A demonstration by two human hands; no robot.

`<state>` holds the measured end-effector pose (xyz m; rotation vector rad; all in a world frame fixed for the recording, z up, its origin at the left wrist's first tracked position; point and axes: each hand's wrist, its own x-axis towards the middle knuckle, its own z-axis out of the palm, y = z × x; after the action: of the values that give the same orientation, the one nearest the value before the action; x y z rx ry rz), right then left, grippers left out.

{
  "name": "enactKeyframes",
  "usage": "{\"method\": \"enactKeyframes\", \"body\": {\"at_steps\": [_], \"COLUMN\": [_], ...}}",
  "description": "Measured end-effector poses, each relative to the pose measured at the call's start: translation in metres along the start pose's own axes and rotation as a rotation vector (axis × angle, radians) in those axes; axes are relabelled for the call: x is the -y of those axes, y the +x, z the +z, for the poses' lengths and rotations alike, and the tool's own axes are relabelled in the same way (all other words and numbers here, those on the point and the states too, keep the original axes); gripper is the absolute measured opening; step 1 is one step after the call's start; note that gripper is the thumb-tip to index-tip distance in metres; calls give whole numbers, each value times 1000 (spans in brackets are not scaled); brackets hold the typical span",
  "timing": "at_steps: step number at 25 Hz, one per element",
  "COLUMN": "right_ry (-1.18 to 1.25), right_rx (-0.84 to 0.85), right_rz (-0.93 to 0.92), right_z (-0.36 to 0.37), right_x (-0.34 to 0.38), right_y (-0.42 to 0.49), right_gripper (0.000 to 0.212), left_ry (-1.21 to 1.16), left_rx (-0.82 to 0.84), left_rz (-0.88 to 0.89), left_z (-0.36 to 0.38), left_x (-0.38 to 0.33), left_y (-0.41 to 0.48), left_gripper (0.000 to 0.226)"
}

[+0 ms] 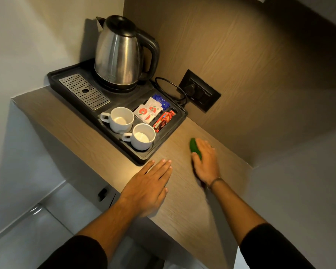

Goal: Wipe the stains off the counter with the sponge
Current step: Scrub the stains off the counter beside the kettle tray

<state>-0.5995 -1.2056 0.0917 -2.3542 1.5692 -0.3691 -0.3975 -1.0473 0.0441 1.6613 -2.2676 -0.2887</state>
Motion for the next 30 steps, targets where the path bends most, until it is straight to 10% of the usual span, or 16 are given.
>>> {"method": "enactKeyframes", "body": {"at_steps": [5, 10, 15, 30], "right_ry": [15, 2, -10, -6], "right_rx": [120, -5, 100, -55], "right_rz": [-231, 78, -141, 180], "right_z": [10, -19, 24, -31], "right_x": [-15, -29, 21, -69], "right_y": [-104, -69, -177, -139], "right_gripper": [57, 58, 61, 60], "left_ry": [11, -2, 18, -22], "left_rx": [10, 25, 29, 73], "left_rz": [-3, -1, -4, -2], "left_z": [-1, -3, -3, 5], "left_x": [-1, 1, -2, 7], "left_y": [0, 1, 1, 4], "left_gripper": [65, 65, 66, 68]}}
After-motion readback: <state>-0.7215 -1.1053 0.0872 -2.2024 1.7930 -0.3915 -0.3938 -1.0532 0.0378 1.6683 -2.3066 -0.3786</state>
